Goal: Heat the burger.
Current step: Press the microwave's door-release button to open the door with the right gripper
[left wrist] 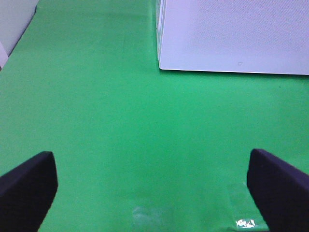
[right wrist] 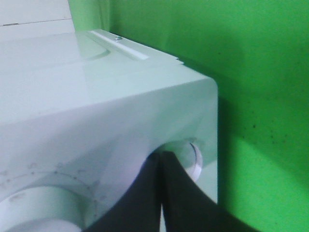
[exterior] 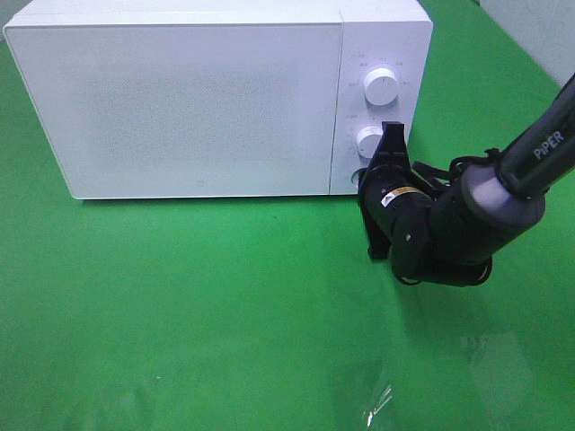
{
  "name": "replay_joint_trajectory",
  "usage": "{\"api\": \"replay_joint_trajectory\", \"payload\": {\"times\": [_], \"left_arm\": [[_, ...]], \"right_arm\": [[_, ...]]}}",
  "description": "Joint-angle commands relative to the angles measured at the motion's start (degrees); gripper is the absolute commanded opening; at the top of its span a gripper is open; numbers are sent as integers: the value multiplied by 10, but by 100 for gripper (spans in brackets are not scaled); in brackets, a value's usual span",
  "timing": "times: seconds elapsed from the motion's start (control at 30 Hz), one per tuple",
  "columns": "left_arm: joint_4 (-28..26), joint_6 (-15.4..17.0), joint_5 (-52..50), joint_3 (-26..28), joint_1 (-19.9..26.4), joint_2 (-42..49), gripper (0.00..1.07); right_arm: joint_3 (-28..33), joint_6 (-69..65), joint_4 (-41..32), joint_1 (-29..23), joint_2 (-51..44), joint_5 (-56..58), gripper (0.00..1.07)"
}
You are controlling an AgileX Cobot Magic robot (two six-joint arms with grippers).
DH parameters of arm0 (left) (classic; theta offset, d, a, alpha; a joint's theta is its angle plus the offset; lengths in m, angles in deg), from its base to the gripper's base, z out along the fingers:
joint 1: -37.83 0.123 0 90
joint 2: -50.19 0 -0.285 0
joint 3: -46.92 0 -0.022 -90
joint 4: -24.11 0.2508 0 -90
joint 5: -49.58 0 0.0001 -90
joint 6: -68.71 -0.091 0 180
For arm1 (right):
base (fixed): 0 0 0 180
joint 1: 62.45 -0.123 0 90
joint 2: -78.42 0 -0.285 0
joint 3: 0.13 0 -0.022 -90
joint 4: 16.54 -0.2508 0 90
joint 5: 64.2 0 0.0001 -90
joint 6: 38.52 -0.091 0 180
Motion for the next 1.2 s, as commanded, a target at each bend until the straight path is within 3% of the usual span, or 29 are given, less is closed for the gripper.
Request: {"api": "replay_joint_trajectory", "payload": {"times": [0.03,0.63,1.2], "left_arm": [[-1,0,-7,1,1,3,101],[-1,0,-7,1,1,3,101],[-1,0,-7,1,1,3,101]], "right_arm": [[-29,-5,-14,12,-8,-128,0],[-111,9,-40,15,26,-163,0],[-113,17,-27,15,25,-128,0]]}}
